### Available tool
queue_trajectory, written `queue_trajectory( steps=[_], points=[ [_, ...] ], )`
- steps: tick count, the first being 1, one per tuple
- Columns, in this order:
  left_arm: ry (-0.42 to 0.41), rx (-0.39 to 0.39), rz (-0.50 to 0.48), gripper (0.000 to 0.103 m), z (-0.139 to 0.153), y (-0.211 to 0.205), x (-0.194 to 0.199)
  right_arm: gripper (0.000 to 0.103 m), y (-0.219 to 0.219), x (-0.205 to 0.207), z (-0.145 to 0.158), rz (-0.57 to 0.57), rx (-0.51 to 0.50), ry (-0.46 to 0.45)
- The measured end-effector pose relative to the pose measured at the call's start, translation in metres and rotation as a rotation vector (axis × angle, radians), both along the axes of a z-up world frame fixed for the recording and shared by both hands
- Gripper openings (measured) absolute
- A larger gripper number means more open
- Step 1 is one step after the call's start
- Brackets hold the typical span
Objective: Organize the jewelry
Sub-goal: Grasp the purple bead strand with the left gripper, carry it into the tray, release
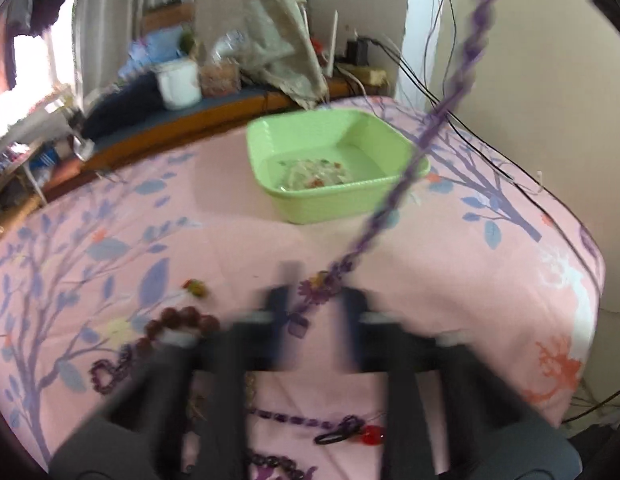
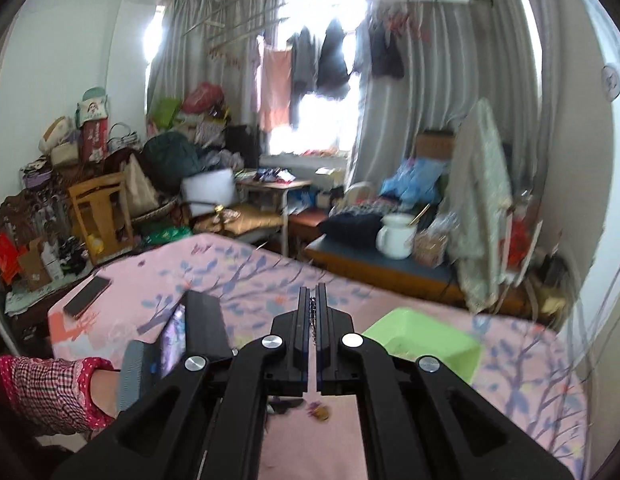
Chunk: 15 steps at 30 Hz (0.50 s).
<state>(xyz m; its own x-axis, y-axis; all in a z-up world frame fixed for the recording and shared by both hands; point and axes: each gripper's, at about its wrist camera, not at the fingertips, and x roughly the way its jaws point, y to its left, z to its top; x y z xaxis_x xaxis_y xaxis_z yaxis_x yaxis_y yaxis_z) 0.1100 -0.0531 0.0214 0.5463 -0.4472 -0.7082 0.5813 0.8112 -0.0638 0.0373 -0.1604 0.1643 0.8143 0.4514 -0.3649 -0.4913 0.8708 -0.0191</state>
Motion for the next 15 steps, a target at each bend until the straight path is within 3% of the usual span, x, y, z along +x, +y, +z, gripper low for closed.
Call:
queue_trajectory(
  steps=[6, 10, 15],
  points=[
    [-0.068, -0.094, -0.017, 0.007, 0.071, 0.000, 0.010, 0.000, -0.036, 0.009, 0.026, -0.075, 0.063, -0.038],
    [-0.119, -0.161, -0.016, 0.007, 0.135, -0.013, 0.030, 0.000, -0.058, 0.028, 0.031, -0.096, 0.155, -0.015],
    [-0.156, -0.218, -0.013, 0.007, 0.186, -0.040, 0.054, 0.000, -0.080, 0.058, 0.025, -0.132, 0.263, 0.048]
  ],
)
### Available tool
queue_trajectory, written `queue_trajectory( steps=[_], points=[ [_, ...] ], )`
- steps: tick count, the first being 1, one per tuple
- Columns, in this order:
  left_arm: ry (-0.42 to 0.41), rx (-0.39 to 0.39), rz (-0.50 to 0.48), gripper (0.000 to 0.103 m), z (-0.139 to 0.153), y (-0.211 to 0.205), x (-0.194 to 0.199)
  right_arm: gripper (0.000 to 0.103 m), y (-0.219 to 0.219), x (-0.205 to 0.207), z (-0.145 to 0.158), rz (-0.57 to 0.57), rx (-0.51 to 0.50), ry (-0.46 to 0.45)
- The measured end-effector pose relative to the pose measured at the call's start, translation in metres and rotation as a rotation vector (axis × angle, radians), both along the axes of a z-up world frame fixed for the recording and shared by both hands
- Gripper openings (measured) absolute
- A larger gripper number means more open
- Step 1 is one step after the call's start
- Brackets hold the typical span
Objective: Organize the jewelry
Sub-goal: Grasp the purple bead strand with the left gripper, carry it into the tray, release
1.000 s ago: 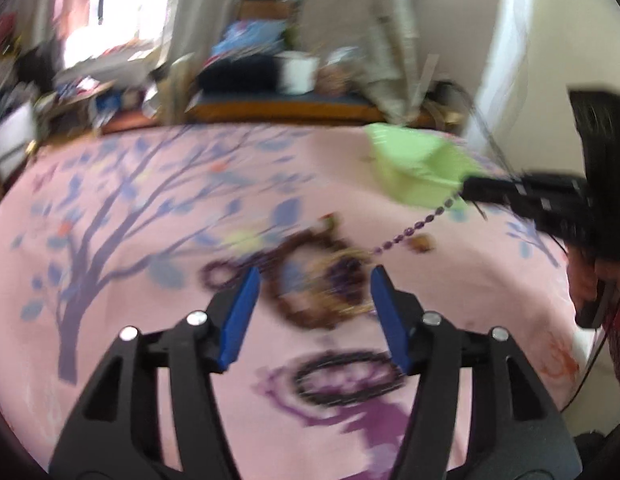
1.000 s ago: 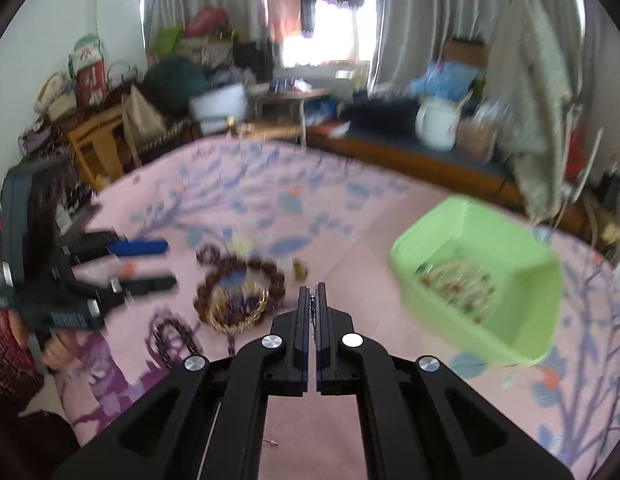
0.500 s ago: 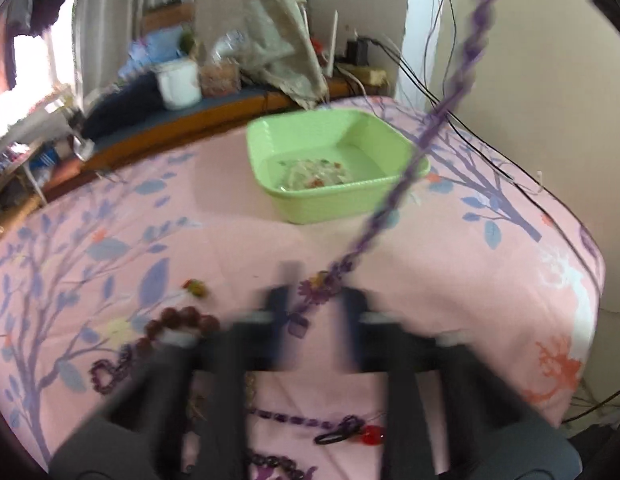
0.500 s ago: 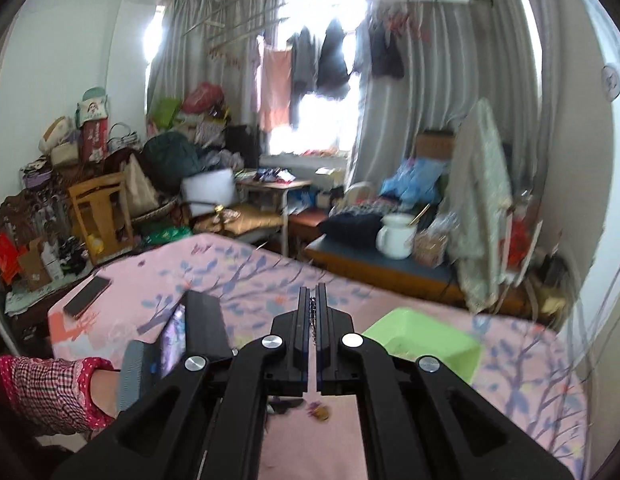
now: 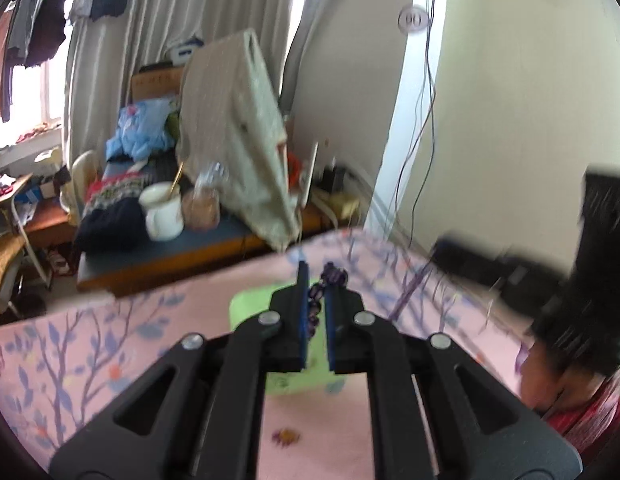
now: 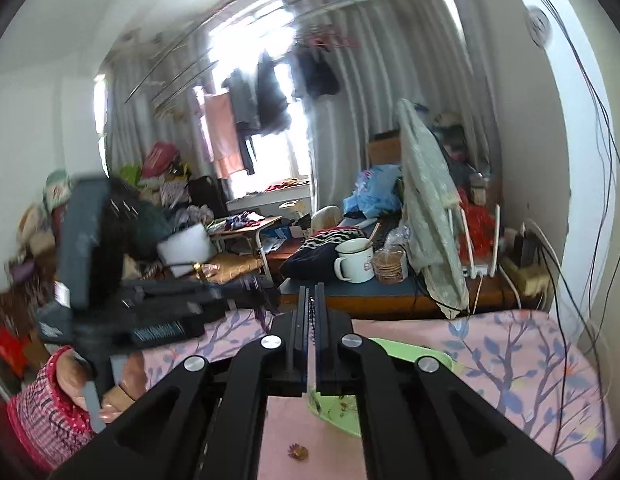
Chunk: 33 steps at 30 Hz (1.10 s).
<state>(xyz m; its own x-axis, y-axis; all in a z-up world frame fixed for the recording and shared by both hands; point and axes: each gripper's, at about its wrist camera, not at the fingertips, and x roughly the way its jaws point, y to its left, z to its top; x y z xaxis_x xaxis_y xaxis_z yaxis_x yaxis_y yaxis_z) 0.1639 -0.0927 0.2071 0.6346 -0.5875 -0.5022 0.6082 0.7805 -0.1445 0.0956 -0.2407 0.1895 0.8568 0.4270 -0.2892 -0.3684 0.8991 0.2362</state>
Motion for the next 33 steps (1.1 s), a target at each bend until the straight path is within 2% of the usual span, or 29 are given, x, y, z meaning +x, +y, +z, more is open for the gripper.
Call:
queue_trajectory(
  steps=[4, 8, 12, 17, 21, 24, 25, 27, 28, 29, 33],
  points=[
    [-0.006, -0.020, -0.004, 0.007, 0.014, -0.023, 0.017, 0.000, -0.016, 0.024, -0.003, -0.036, 0.052, 0.030],
    [0.034, -0.015, -0.006, 0.007, 0.001, -0.046, 0.037, 0.000, -0.029, 0.039, -0.015, -0.070, 0.061, 0.061],
    [0.092, 0.000, -0.006, 0.007, -0.028, -0.063, 0.054, 0.000, -0.037, 0.051, -0.043, -0.075, 0.069, 0.125],
    [0.192, 0.049, 0.002, 0.007, -0.084, -0.074, 0.072, 0.000, -0.041, 0.063, -0.098, -0.070, 0.062, 0.243],
    [0.292, 0.141, 0.057, 0.007, -0.133, -0.073, 0.084, 0.000, -0.040, 0.071, -0.143, -0.069, 0.091, 0.353],
    [0.410, 0.242, 0.055, 0.017, -0.171, -0.073, 0.088, 0.000, -0.037, 0.075, -0.167, -0.069, 0.111, 0.435],
    [0.432, 0.278, 0.060, 0.017, -0.183, -0.070, 0.086, 0.000, -0.036, 0.075, -0.175, -0.073, 0.118, 0.461],
    [0.427, 0.294, 0.066, 0.017, -0.191, -0.060, 0.081, 0.000, -0.033, 0.071, -0.181, -0.063, 0.134, 0.484],
    [0.421, 0.282, 0.062, 0.017, -0.193, -0.049, 0.075, 0.004, -0.031, 0.068, -0.180, -0.051, 0.142, 0.483],
    [0.423, 0.278, 0.063, 0.017, -0.193, -0.042, 0.072, 0.025, -0.027, 0.064, -0.179, -0.031, 0.148, 0.481],
    [0.391, 0.196, 0.087, 0.017, -0.183, 0.008, 0.047, 0.027, -0.008, 0.042, -0.170, 0.027, 0.111, 0.463]
  ],
)
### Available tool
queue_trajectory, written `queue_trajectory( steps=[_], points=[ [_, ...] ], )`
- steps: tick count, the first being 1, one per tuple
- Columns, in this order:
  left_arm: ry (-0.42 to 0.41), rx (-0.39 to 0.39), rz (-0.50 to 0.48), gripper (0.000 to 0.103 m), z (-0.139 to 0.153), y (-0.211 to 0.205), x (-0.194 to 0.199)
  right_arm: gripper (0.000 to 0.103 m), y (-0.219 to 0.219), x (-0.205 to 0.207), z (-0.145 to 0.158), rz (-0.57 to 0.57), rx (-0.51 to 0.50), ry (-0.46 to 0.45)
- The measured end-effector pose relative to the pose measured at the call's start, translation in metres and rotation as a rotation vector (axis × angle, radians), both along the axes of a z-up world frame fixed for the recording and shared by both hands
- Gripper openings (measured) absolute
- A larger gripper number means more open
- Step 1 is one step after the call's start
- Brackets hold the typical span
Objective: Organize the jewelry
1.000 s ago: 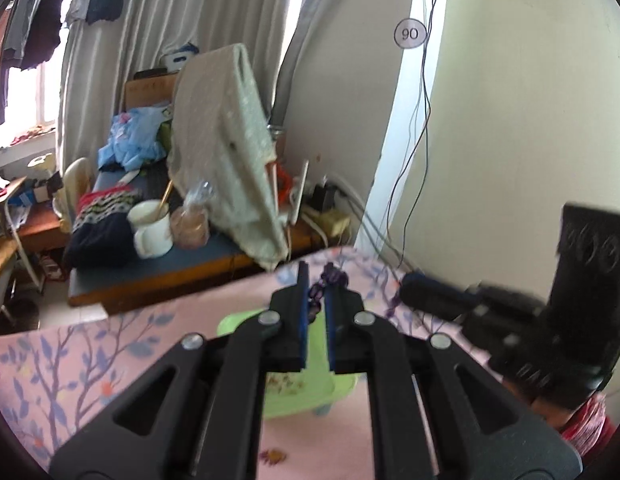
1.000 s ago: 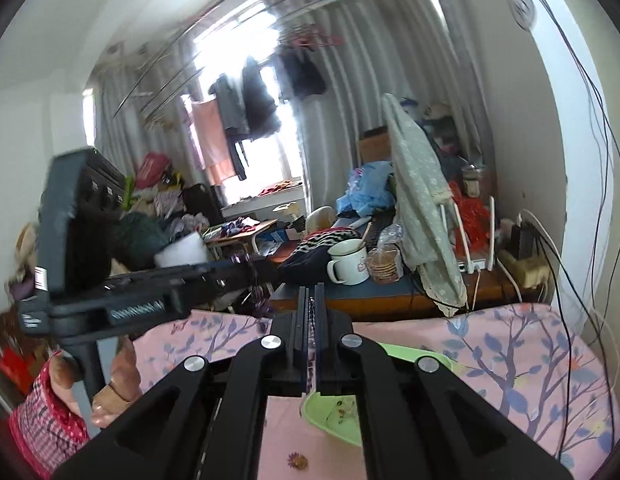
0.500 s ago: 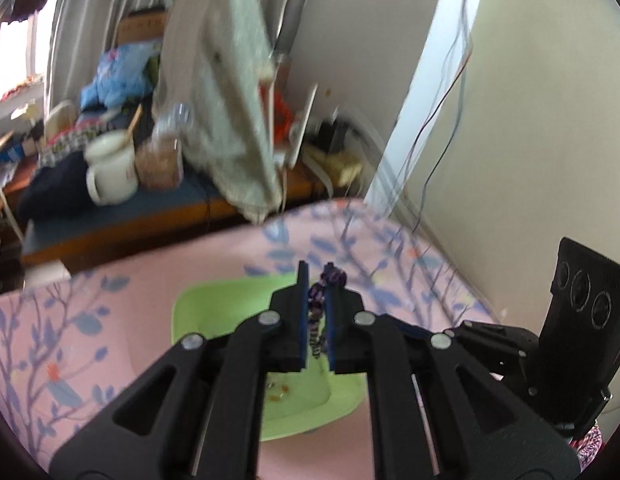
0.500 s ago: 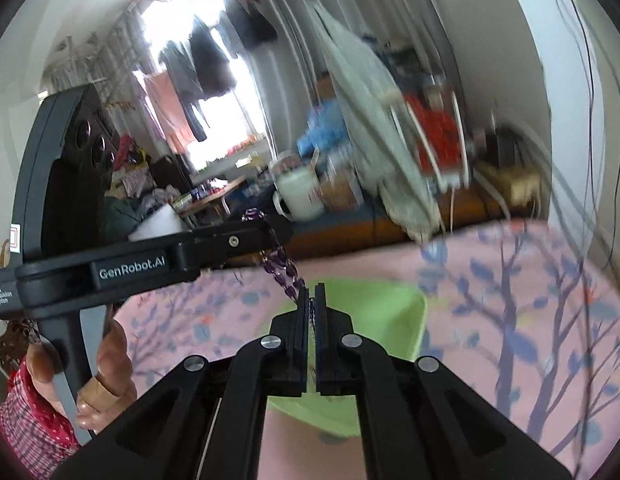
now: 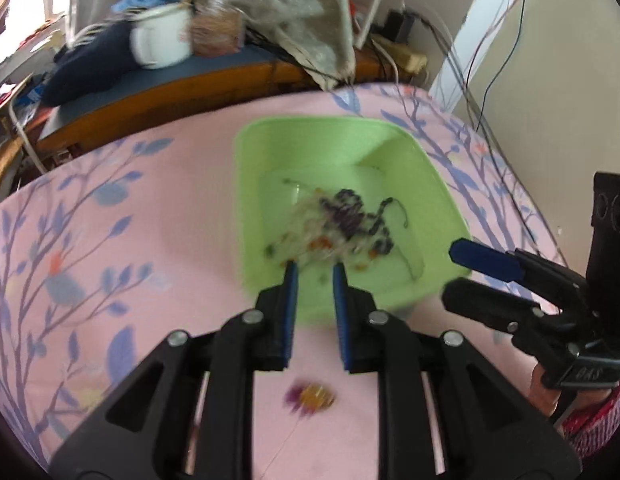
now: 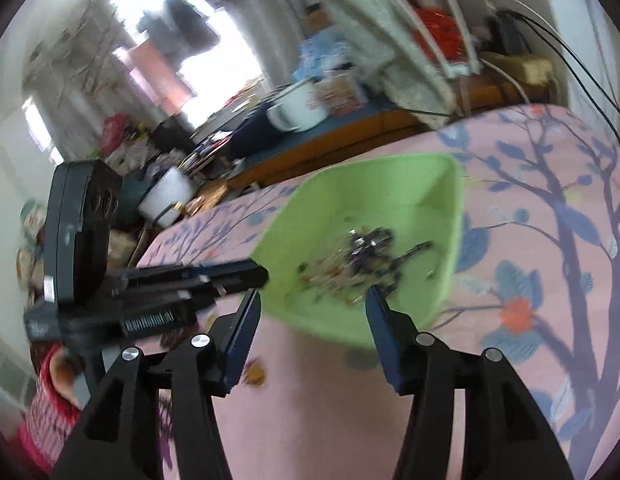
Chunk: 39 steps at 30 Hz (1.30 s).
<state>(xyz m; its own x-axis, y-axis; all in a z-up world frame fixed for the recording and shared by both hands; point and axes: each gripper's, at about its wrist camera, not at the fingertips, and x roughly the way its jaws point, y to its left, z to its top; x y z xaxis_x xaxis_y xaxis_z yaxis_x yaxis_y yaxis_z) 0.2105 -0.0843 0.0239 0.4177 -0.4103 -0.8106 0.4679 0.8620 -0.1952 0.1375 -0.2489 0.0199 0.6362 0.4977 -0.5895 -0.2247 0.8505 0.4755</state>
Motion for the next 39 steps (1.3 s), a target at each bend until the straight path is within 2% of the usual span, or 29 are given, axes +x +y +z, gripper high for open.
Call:
queue_trajectory(
  steps=[3, 5, 8, 11, 14, 15, 16, 18, 19, 21, 24, 26, 30, 32, 33, 35, 37, 39],
  points=[
    [-0.041, -0.078, 0.049, 0.017, 0.008, 0.047, -0.024, 0.027, 0.030, -0.025, 0.001, 0.082, -0.083, -0.039],
    [-0.065, -0.103, 0.093, 0.017, 0.009, 0.077, -0.040, 0.027, 0.046, -0.033, -0.006, 0.113, -0.125, -0.036],
    [-0.102, -0.119, 0.165, 0.017, 0.004, 0.119, -0.068, 0.027, 0.066, -0.043, -0.019, 0.132, -0.172, -0.040],
    [-0.131, -0.106, 0.174, 0.017, -0.005, 0.139, -0.099, 0.023, 0.078, -0.041, -0.025, 0.136, -0.197, -0.040],
    [-0.113, -0.111, 0.113, 0.018, -0.017, 0.131, -0.127, 0.017, 0.089, -0.025, -0.031, 0.143, -0.251, -0.030],
    [-0.108, -0.108, 0.095, 0.026, -0.019, 0.124, -0.134, 0.017, 0.092, -0.020, -0.034, 0.147, -0.269, -0.026],
    [-0.106, -0.104, 0.062, 0.039, -0.023, 0.112, -0.143, 0.015, 0.098, -0.017, -0.037, 0.157, -0.293, -0.018],
    [-0.122, -0.104, 0.023, 0.056, -0.026, 0.098, -0.159, 0.014, 0.109, -0.011, -0.047, 0.186, -0.338, 0.003],
    [-0.134, -0.103, -0.004, 0.058, -0.026, 0.089, -0.167, 0.011, 0.111, -0.010, -0.050, 0.192, -0.356, 0.005],
    [-0.148, -0.079, -0.068, 0.059, -0.030, 0.070, -0.181, 0.000, 0.113, -0.014, -0.050, 0.194, -0.402, -0.008],
    [-0.178, 0.005, -0.090, 0.059, -0.040, 0.055, -0.186, 0.000, 0.111, -0.024, -0.051, 0.226, -0.437, -0.022],
    [-0.155, 0.031, -0.078, 0.058, -0.048, 0.053, -0.182, 0.000, 0.109, -0.035, -0.052, 0.237, -0.463, -0.038],
    [-0.125, 0.027, -0.057, 0.058, -0.055, 0.058, -0.175, 0.000, 0.095, -0.065, -0.054, 0.242, -0.467, -0.050],
    [-0.127, 0.029, -0.065, 0.054, -0.056, 0.056, -0.174, 0.000, 0.090, -0.083, -0.054, 0.240, -0.454, -0.052],
    [-0.125, 0.032, -0.072, 0.045, -0.057, 0.055, -0.173, 0.000, 0.088, -0.093, -0.054, 0.240, -0.443, -0.053],
    [-0.141, 0.076, -0.073, 0.035, -0.059, 0.050, -0.172, 0.000, 0.087, -0.110, -0.053, 0.233, -0.432, -0.064],
    [-0.147, 0.089, -0.085, 0.018, -0.058, 0.047, -0.169, 0.000, 0.084, -0.122, -0.052, 0.238, -0.390, -0.049],
    [-0.131, 0.070, -0.093, 0.014, -0.058, 0.046, -0.167, 0.000, 0.085, -0.134, -0.055, 0.245, -0.360, -0.044]
  ],
)
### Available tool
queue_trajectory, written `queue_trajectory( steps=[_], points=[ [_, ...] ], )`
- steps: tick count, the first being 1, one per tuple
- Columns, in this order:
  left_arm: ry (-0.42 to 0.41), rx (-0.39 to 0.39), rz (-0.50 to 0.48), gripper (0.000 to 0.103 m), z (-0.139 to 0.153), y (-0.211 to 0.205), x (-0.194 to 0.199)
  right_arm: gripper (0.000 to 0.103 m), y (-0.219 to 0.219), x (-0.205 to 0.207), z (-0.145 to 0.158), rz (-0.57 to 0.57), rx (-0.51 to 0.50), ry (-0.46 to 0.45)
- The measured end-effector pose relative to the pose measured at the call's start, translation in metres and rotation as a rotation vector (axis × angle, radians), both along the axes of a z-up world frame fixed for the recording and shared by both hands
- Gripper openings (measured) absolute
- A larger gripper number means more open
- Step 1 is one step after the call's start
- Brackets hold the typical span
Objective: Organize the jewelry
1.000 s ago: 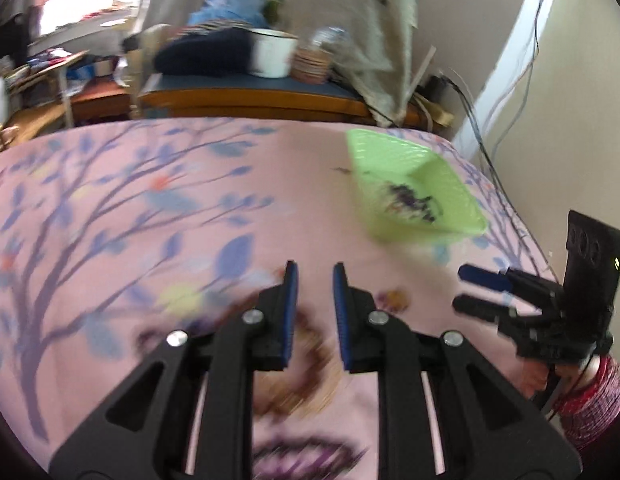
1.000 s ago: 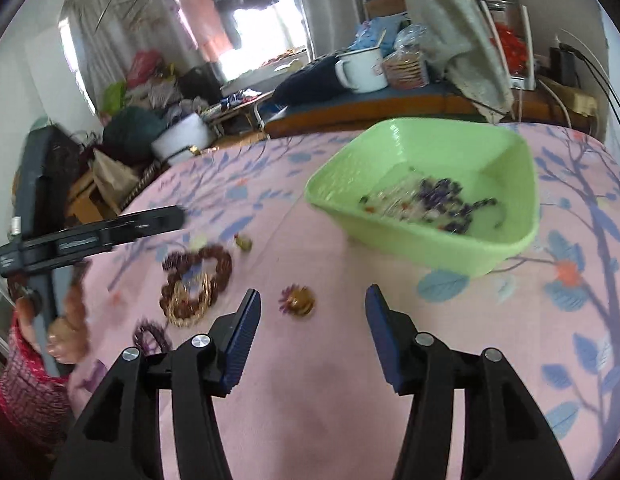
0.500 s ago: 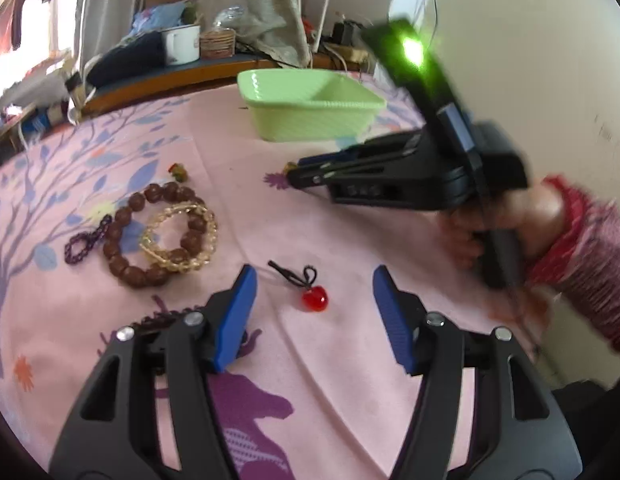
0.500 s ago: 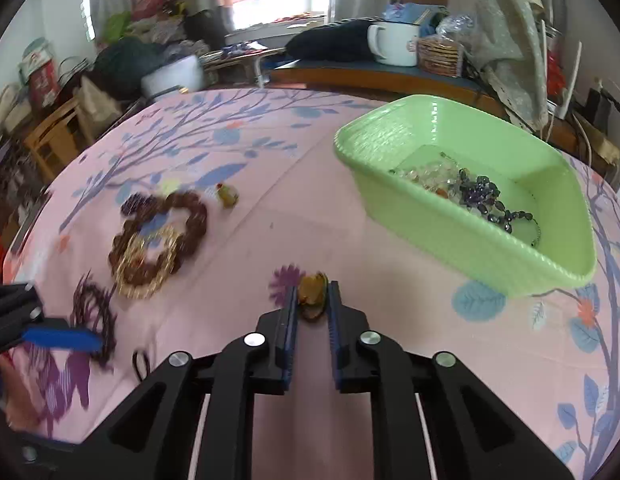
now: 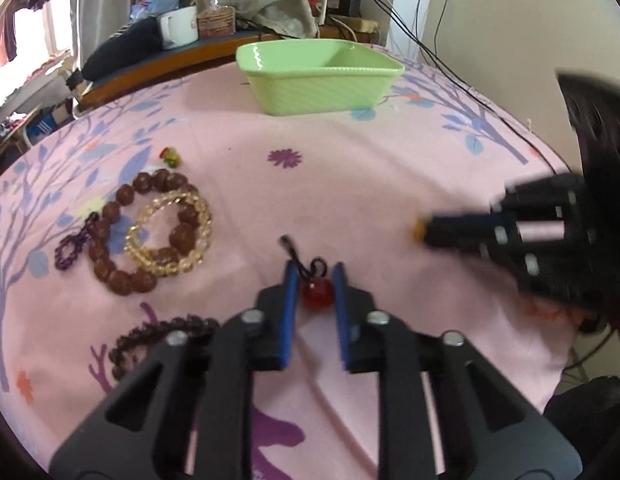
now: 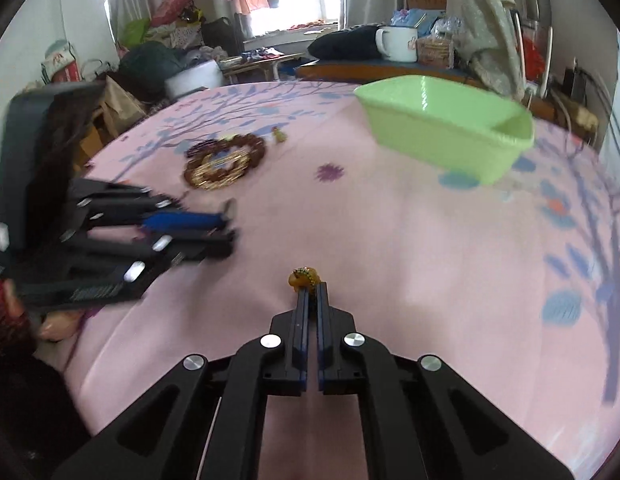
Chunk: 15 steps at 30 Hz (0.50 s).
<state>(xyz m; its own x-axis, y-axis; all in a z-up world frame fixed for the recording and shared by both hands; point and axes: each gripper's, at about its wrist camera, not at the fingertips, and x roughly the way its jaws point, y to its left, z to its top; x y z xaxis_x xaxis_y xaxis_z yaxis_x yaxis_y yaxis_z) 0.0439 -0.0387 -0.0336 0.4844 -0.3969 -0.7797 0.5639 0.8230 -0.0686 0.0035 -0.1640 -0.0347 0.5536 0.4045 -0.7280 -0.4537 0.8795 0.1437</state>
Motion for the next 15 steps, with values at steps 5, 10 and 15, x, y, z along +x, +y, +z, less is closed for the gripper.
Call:
queue_trajectory(
  steps=[5, 10, 15],
  points=[
    [0.060, -0.068, -0.043, 0.014, 0.005, -0.006, 0.009, 0.000, -0.004, -0.004, 0.008, -0.025, 0.032, -0.028],
    [0.047, -0.147, -0.073, 0.014, 0.039, -0.017, 0.034, 0.000, -0.021, 0.012, 0.032, -0.075, 0.070, -0.092],
    [0.012, -0.195, -0.062, 0.014, 0.077, -0.033, 0.082, 0.000, -0.051, 0.050, 0.063, -0.160, 0.114, -0.161]
  ],
)
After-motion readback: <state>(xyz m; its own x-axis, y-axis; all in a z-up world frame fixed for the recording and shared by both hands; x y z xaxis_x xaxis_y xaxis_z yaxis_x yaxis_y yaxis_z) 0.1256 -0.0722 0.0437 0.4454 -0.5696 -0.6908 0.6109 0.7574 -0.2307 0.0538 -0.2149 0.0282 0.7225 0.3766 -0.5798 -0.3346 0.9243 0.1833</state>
